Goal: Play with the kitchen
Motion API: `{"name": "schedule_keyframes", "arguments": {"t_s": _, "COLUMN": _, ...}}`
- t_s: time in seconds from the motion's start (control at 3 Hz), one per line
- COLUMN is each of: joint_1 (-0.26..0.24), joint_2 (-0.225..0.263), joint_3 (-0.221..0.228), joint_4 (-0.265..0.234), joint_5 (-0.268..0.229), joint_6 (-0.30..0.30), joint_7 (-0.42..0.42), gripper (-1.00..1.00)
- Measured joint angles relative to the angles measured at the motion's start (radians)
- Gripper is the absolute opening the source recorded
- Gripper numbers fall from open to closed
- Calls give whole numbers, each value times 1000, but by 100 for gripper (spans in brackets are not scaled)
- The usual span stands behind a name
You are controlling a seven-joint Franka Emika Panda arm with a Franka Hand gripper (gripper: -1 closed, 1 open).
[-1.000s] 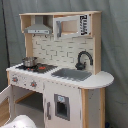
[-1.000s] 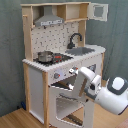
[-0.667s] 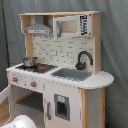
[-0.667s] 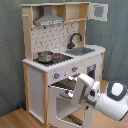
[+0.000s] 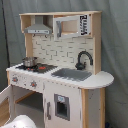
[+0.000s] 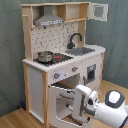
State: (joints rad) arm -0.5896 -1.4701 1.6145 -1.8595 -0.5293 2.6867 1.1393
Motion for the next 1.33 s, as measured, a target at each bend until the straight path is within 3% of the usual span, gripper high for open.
{"name": "schedule_keyframes", "arguments": {"t_s": 0.67, "joint_1": 4, "joint_2": 10, "joint_3": 88, "joint_4": -77, "joint_5": 167, "joint_6": -3, "joint_7": -1, "gripper": 100}}
{"name": "schedule_keyframes", "arguments": {"t_s": 1.0, "joint_1": 38, "joint_2": 35, "joint_3": 133, "joint_4": -166, "joint_5": 181, "joint_6": -29, "joint_7": -1, "gripper": 100}}
{"name": "schedule_keyframes", "arguments": {"t_s": 1.33, "joint_1": 84, "joint_2": 60, "joint_3": 164, "joint_4": -224, "joint_5": 181, "joint_6": -87, "joint_7": -4, "gripper": 100}}
